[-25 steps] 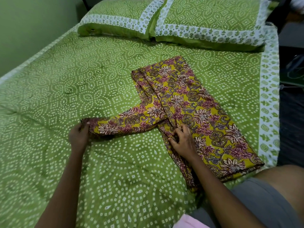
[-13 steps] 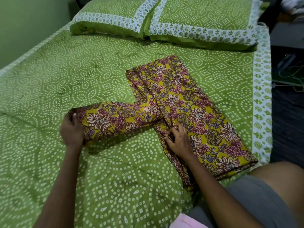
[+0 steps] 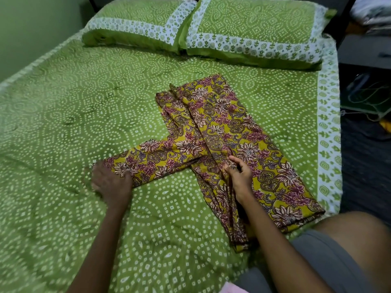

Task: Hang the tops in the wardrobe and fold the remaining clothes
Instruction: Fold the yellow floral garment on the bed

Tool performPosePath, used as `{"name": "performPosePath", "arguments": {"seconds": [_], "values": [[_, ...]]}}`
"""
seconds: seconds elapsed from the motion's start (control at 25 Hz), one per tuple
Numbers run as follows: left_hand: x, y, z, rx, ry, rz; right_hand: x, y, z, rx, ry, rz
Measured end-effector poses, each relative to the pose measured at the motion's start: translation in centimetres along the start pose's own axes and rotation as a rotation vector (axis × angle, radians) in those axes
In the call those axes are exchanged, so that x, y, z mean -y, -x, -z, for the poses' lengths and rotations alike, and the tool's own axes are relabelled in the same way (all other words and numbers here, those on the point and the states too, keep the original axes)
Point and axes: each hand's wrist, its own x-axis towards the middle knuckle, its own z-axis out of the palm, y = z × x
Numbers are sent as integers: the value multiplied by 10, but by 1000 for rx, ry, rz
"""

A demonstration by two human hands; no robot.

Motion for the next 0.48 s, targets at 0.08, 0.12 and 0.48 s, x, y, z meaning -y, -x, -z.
{"name": "performPosePath", "arguments": {"seconds": [0.08, 0.12, 0.48], "values": [[-32, 39, -3, 221, 288, -144, -2, -2, -2, -1, -8, -7], [-50, 58, -6, 415, 416, -135, -2, -1, -3, -2, -6, -5], [-135, 102, -86, 653, 1012, 689, 2, -1, 1, 19, -21, -6]]}}
